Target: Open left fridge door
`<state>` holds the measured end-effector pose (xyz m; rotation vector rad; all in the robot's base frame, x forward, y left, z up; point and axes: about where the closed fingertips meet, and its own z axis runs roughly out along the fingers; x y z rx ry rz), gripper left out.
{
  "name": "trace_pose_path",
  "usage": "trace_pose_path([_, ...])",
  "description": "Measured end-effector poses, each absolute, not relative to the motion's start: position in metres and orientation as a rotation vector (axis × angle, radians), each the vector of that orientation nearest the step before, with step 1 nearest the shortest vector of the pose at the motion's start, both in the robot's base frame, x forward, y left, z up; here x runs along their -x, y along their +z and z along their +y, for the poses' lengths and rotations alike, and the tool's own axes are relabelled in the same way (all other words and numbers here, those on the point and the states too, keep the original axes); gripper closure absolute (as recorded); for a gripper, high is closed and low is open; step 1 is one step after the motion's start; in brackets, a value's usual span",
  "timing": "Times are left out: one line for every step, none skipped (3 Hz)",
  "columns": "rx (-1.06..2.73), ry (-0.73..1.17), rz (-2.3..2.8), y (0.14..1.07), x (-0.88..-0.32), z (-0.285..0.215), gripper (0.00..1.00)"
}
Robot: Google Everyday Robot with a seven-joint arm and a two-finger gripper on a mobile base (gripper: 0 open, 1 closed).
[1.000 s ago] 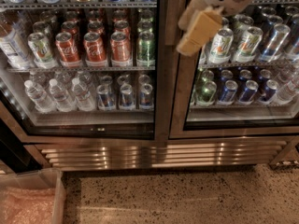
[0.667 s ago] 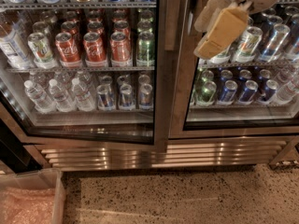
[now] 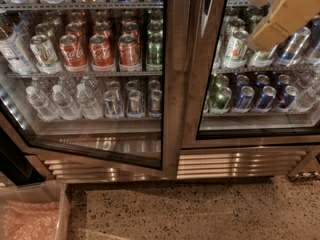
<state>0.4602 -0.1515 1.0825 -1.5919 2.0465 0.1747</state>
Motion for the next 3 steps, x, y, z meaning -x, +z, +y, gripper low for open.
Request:
trace_pose_path([1.582,0.167,2.026,1.0857,-0.4648,-0.1473,0.1])
trace_pose_path([1.581,0.167,2.026,1.0857,-0.4649,-0.1472,0.0])
trace_pose_path([1.581,0.167,2.026,1.0857,-0.4649,-0.1472,0.0])
